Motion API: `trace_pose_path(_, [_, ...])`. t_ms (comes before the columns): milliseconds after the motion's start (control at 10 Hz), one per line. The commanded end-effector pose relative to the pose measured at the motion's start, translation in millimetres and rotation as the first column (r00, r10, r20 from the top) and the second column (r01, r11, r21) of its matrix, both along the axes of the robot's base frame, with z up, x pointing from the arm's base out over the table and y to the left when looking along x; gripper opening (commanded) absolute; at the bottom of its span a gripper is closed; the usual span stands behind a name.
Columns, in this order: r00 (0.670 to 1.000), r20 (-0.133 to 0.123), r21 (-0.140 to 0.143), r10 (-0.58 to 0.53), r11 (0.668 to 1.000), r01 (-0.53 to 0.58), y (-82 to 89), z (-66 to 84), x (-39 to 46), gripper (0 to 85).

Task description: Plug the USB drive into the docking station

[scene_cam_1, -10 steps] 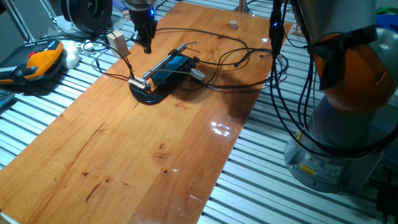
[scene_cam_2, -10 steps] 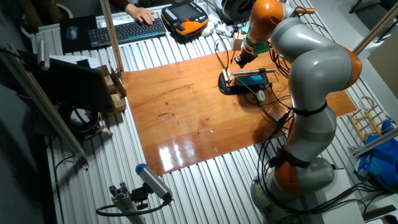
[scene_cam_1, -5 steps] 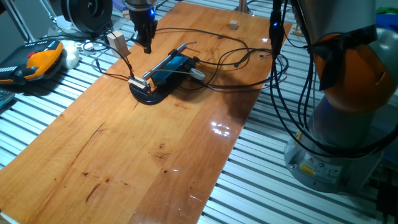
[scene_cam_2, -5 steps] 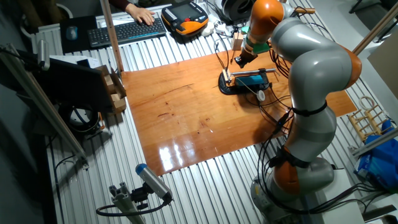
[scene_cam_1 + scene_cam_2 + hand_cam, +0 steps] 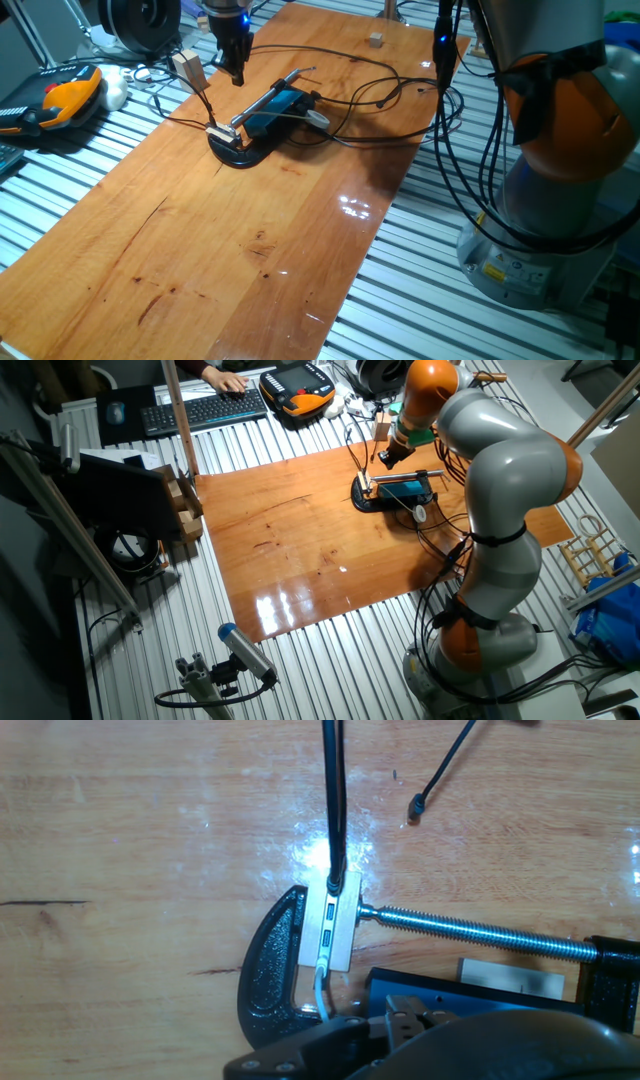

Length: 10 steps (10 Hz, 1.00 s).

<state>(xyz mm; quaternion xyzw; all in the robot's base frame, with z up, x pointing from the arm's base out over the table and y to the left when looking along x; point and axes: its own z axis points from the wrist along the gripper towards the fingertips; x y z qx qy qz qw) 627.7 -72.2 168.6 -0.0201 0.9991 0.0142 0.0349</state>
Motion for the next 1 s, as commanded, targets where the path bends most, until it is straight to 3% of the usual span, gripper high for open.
trace_pose_path(0, [1.000,0.000,0.004,-0.004,1.000,0.004,0.6,0.1,-0.1,0.0])
trace_pose_path(900, [1.000,-0.004,0.014,-0.028,1.000,0.028,1.8,0.3,-0.1,0.0])
